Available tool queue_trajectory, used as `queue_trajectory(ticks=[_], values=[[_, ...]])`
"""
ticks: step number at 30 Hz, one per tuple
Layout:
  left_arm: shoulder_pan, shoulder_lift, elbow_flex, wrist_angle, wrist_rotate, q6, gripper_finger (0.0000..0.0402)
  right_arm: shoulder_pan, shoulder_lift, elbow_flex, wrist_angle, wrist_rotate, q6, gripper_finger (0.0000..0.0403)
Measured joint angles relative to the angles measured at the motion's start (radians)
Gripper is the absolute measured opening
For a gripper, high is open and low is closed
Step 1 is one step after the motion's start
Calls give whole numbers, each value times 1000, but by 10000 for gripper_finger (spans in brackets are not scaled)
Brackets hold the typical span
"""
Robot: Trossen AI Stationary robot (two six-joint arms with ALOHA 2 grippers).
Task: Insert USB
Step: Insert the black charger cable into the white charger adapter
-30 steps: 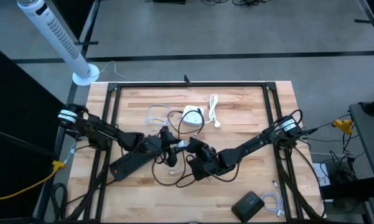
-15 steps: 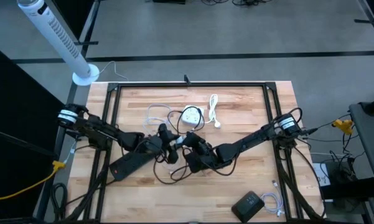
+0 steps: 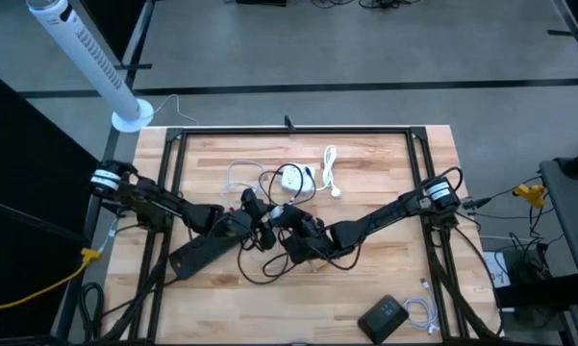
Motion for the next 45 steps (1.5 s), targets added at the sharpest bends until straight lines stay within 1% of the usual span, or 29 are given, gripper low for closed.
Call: queue_trajectory(ticks=[14,18,25,30,36,45], values=[[4,8,0,18,-14,-16,145,-8,7,0,20,14,-17,17],[7,21,1,22,-46,-28,145,-4,7,0,21,16,-17,17],[8,26,1,16,-64,-2,145,13,7,0,30,20,-12,17],[6,26,1,17,-66,1,145,3,7,0,30,25,-13,17],[0,26,2,23,-37,-9,145,-20,13,0,22,-12,-13,17],[2,26,3,24,-24,-12,145,-17,33,1,27,4,-12,17]])
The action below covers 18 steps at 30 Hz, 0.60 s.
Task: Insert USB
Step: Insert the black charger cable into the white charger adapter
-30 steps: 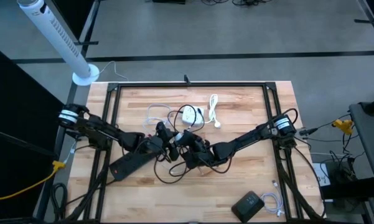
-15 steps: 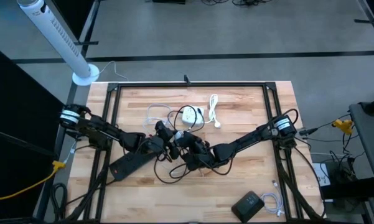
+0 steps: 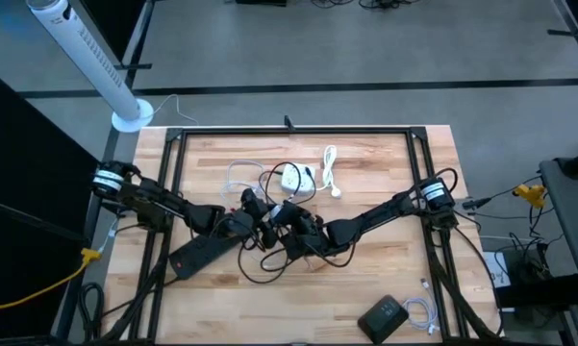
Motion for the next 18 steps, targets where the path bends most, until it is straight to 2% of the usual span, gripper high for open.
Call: queue_trajectory(ticks=[5,12,15,18], values=[[1,1,0,0,-1,-41,145,19,0,1,-1,7,-1,17],[7,1,0,-4,-58,-77,145,31,0,3,-7,-1,5,17],[11,1,0,-9,-73,-67,145,34,0,3,-6,-24,-25,17],[13,1,0,-7,-41,-21,145,38,0,4,-3,-68,-75,17]])
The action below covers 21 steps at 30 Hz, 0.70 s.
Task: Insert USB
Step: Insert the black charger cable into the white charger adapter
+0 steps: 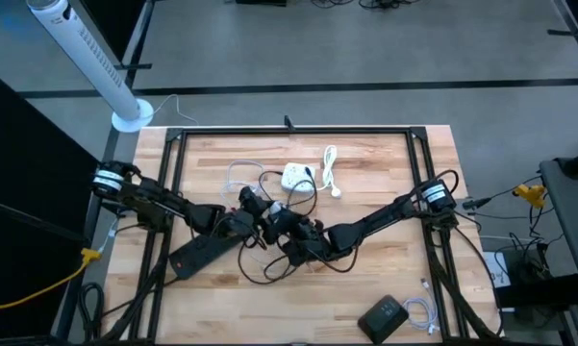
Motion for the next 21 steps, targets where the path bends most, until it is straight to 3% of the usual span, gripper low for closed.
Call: queue_trajectory(ticks=[8,13,17,21], values=[[-5,-2,1,-21,52,62,145,0,-3,0,-4,16,-26,16],[-31,-14,4,-57,200,194,145,-2,-62,-2,-122,-7,99,16],[-62,-32,3,-109,323,248,145,-7,-157,-2,-339,-148,349,16],[-86,-54,3,-156,440,276,145,-7,-259,-2,-417,-432,536,16]])
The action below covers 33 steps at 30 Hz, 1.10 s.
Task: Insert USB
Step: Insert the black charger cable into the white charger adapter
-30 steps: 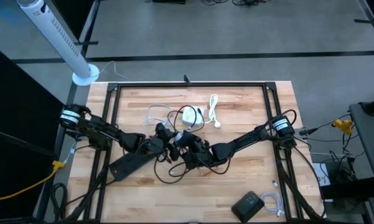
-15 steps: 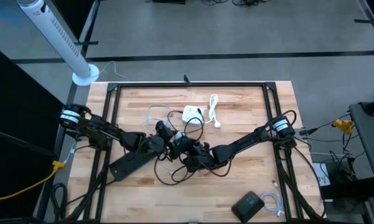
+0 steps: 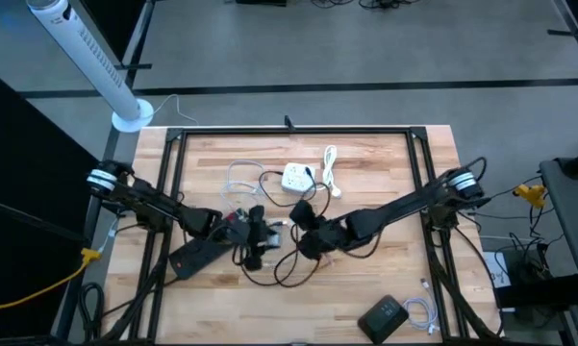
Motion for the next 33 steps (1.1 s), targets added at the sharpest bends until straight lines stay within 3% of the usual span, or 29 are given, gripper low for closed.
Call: queue_trajectory(ticks=[4,10,21,33], values=[[-3,-9,-1,9,113,0,145,2,-60,0,31,-241,43,16],[-3,-13,-1,75,163,-10,145,2,-60,0,118,-392,13,16],[-14,-86,-2,114,199,-11,145,71,-45,-2,159,-413,-45,16],[-17,-56,-2,102,232,-94,145,66,0,-3,262,-410,-164,16]])
